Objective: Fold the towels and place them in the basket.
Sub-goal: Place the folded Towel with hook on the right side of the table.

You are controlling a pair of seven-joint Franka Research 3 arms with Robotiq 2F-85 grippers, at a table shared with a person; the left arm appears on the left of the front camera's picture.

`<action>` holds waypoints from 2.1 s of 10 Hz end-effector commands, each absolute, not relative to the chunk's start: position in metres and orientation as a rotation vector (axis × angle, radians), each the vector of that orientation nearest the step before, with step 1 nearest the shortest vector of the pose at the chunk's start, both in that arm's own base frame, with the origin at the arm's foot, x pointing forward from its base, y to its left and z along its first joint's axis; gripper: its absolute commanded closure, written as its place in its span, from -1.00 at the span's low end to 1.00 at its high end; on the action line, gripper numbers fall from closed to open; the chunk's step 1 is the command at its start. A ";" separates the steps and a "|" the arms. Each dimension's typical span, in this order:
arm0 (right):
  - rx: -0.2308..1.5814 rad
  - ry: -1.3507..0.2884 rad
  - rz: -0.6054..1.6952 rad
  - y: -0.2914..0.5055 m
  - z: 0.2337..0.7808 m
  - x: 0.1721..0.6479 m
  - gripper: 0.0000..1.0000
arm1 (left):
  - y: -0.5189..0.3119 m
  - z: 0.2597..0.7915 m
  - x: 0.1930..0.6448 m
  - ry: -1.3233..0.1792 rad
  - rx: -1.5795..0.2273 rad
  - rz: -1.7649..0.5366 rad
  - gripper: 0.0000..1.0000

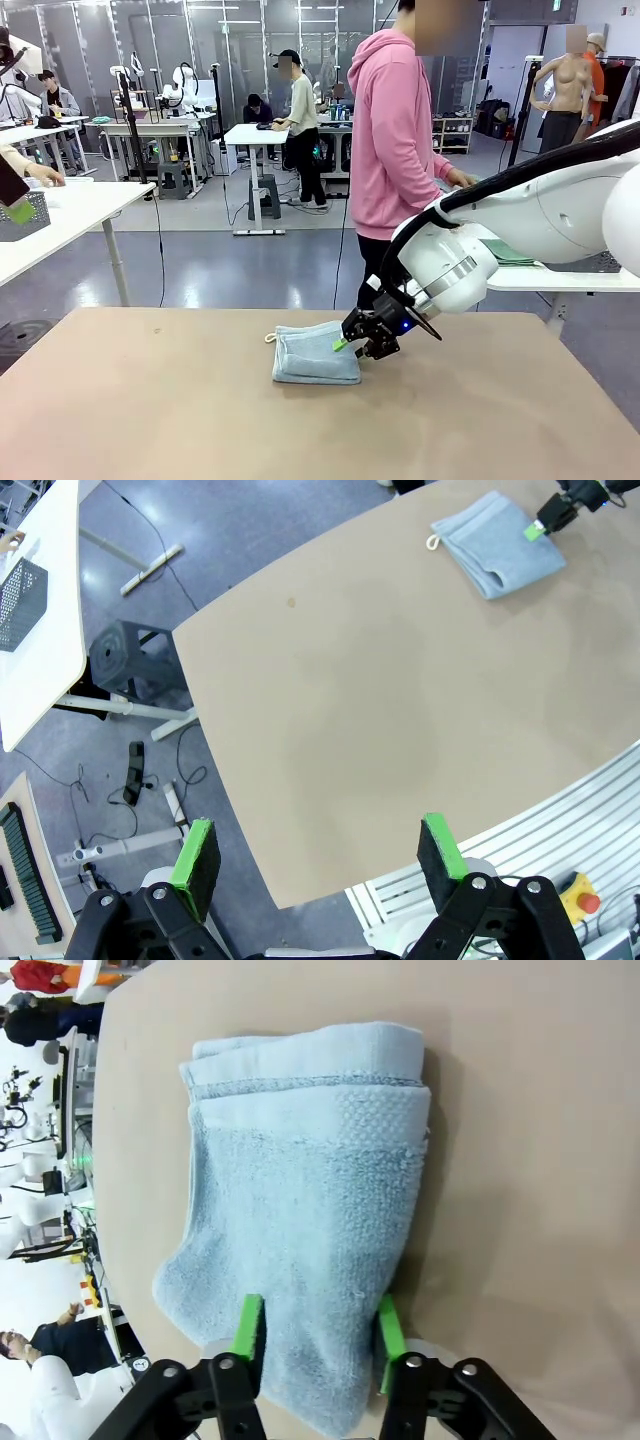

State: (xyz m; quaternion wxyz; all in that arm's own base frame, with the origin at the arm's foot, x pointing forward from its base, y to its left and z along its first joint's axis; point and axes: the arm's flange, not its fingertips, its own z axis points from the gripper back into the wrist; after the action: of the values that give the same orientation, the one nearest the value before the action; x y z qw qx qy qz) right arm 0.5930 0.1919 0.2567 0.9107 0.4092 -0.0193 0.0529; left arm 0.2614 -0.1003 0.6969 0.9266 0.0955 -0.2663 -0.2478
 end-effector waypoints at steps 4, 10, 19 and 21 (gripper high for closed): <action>0.850 -0.025 0.088 0.203 0.253 0.597 1.00 | -0.101 0.696 0.262 -0.556 0.204 -0.500 -1.00; 0.850 -0.020 0.104 0.205 0.255 0.591 1.00 | -0.101 0.696 0.262 -0.556 0.204 -0.500 -1.00; 0.762 -0.109 0.104 0.150 0.290 0.552 0.89 | -0.101 0.696 0.262 -0.556 0.204 -0.500 -1.00; 0.712 -0.127 0.082 0.115 0.300 0.538 0.89 | -0.101 0.696 0.262 -0.556 0.204 -0.500 -1.00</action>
State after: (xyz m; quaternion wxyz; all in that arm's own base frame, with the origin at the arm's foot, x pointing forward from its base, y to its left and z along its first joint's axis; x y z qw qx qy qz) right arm 0.5518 0.1265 0.2995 0.9279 0.3676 -0.0520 0.0346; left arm 0.2615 -0.1002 0.6968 0.9266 0.0953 -0.2662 -0.2478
